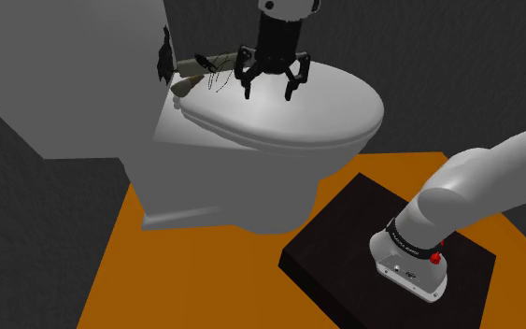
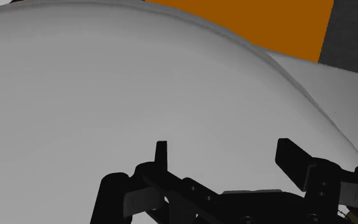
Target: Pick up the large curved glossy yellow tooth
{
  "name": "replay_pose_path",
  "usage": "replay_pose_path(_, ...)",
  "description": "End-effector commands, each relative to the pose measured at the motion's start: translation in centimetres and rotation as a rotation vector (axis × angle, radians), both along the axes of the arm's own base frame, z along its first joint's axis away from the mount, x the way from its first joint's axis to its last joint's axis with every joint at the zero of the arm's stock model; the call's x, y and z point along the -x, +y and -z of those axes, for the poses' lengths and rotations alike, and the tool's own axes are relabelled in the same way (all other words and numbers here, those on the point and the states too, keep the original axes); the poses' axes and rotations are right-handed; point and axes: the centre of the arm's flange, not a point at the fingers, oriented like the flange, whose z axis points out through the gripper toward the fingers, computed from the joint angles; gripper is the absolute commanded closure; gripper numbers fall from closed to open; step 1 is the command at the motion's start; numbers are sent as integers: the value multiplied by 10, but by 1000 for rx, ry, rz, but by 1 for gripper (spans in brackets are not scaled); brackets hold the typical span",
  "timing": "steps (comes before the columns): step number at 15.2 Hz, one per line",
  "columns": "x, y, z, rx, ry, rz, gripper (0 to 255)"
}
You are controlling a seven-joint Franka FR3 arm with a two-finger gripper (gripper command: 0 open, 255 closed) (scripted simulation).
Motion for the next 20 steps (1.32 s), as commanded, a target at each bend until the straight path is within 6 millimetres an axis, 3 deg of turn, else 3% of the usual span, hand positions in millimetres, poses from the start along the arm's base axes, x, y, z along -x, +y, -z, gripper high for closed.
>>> replay_pose_path(1, -19, 20, -3, -1, -2, 98, 0)
replay_pose_path(8, -98, 68, -12, 7, -10, 413, 0)
replay_pose_path(15, -187, 89, -20, 14, -17, 728, 0)
replay_pose_path(20, -191, 89, 0, 14, -18, 740, 0)
